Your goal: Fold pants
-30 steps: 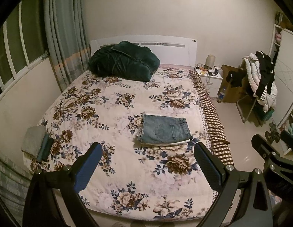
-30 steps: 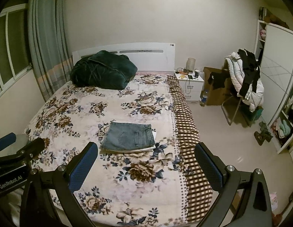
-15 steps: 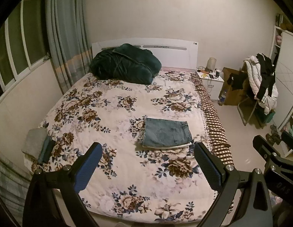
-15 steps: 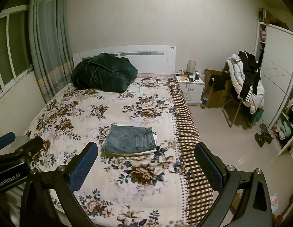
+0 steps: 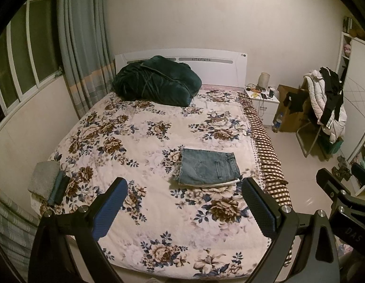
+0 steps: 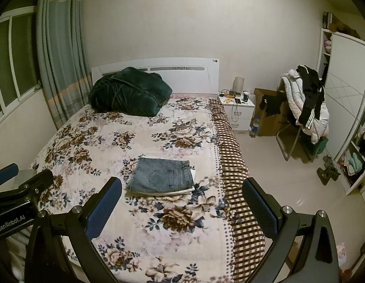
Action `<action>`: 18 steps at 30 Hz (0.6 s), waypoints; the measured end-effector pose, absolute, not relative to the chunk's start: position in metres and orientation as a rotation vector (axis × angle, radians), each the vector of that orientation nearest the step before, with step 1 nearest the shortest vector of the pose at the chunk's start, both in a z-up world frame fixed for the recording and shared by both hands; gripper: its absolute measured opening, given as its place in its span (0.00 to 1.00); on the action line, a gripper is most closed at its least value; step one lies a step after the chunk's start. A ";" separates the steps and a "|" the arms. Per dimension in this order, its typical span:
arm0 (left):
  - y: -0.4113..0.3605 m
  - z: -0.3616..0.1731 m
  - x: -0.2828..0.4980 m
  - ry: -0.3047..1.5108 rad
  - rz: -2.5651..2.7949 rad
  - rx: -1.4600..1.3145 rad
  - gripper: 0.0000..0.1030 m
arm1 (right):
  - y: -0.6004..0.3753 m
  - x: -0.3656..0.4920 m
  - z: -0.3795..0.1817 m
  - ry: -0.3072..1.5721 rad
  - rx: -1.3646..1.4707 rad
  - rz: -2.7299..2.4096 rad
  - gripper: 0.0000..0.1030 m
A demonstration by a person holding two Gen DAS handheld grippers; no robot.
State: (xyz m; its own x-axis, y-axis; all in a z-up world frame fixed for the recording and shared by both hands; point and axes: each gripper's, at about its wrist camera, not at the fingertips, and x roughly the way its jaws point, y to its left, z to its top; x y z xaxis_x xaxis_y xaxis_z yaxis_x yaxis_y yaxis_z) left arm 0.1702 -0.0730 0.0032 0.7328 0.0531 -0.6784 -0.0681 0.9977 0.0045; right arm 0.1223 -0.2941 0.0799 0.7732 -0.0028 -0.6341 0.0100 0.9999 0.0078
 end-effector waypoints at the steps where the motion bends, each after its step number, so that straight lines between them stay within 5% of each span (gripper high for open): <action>1: -0.073 0.004 0.171 0.744 0.068 -0.020 0.96 | -0.294 0.122 0.080 0.689 0.012 -0.005 1.00; 18: -0.074 0.007 0.168 0.737 0.092 -0.017 0.96 | -0.291 0.123 0.080 0.687 0.018 -0.005 1.00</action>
State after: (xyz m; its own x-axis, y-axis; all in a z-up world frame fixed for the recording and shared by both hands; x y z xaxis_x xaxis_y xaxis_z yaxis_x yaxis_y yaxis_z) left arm 0.1678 -0.0737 0.0067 0.7367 0.0781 -0.6717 -0.0901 0.9958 0.0170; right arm 0.1230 -0.2906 0.0804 0.7734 0.0014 -0.6339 0.0106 0.9998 0.0152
